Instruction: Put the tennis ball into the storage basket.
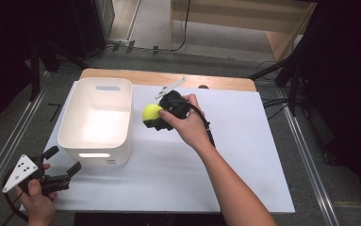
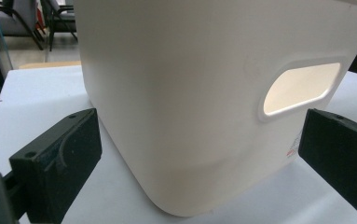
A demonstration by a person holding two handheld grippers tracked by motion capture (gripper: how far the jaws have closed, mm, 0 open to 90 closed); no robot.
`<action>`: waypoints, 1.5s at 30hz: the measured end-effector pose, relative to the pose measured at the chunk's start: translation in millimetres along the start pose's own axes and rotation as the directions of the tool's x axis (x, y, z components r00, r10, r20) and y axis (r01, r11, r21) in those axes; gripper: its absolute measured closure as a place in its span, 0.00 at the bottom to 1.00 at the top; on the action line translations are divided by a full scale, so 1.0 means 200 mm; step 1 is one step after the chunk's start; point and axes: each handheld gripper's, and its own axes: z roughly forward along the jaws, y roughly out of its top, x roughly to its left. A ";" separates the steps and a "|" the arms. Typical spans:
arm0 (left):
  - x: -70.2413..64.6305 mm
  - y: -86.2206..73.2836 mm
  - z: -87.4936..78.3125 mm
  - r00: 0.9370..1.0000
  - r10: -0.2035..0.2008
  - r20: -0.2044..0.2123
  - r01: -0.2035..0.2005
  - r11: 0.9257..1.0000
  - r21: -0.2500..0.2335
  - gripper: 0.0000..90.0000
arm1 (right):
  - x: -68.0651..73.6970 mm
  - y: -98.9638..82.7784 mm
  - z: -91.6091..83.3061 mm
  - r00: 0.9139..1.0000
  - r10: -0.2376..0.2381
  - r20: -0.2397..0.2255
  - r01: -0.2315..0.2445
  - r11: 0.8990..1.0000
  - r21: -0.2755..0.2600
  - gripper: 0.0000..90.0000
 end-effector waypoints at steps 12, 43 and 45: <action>0.00 0.00 0.00 1.000 0.000 0.000 0.000 1.000 0.000 0.00 | 0.03 0.04 0.03 1.000 -0.016 -0.015 0.016 1.000 -0.004 0.26; 0.00 0.00 0.00 1.000 -0.006 0.003 0.006 1.000 -0.003 0.00 | 0.15 0.20 0.09 0.995 -0.078 -0.060 0.076 0.997 -0.027 0.26; 0.00 0.00 0.00 1.000 -0.007 0.005 0.007 1.000 -0.005 0.00 | 0.16 0.21 0.09 0.995 -0.083 -0.059 0.081 0.996 -0.032 0.26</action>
